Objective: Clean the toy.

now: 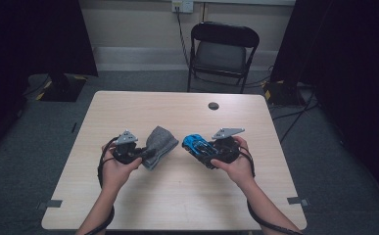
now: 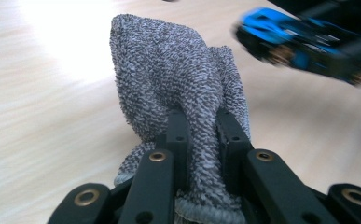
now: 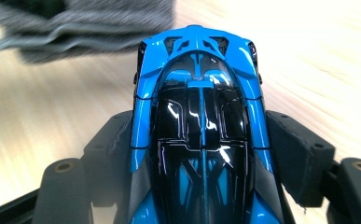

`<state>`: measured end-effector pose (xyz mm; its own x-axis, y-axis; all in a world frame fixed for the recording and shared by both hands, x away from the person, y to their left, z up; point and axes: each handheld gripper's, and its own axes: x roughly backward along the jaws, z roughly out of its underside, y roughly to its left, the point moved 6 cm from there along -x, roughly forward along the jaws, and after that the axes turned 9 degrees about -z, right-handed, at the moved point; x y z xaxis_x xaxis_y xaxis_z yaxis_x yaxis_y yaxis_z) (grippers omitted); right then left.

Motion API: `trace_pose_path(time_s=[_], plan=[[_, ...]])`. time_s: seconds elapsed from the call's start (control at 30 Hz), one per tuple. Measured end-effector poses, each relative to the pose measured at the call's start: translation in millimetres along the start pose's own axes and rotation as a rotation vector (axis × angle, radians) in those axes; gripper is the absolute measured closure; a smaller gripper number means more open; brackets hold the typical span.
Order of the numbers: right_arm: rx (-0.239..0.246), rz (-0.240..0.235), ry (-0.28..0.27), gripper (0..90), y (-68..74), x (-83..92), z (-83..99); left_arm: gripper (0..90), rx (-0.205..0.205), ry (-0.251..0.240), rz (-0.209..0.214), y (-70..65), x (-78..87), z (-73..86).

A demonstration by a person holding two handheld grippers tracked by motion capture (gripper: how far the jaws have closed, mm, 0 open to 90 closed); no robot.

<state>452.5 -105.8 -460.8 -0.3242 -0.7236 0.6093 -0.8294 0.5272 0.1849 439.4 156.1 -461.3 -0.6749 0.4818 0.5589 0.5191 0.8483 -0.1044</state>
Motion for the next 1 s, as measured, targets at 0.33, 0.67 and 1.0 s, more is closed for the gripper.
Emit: trace_pose_path(time_s=[0.33,0.67,1.0], plan=[[0.031,-0.038,0.018,27.8,15.6,-9.2,2.0,78.3,0.0,-0.014,-0.025,5.0,-9.6,-16.1],[0.054,-0.074,0.027,27.8,25.4,-15.6,3.6,78.2,-0.026,-0.011,0.012,-6.2,-19.3,-24.4],[0.077,-0.084,0.033,27.8,29.0,-17.7,1.3,78.1,-0.094,0.028,0.103,-23.1,-28.8,-25.4]])
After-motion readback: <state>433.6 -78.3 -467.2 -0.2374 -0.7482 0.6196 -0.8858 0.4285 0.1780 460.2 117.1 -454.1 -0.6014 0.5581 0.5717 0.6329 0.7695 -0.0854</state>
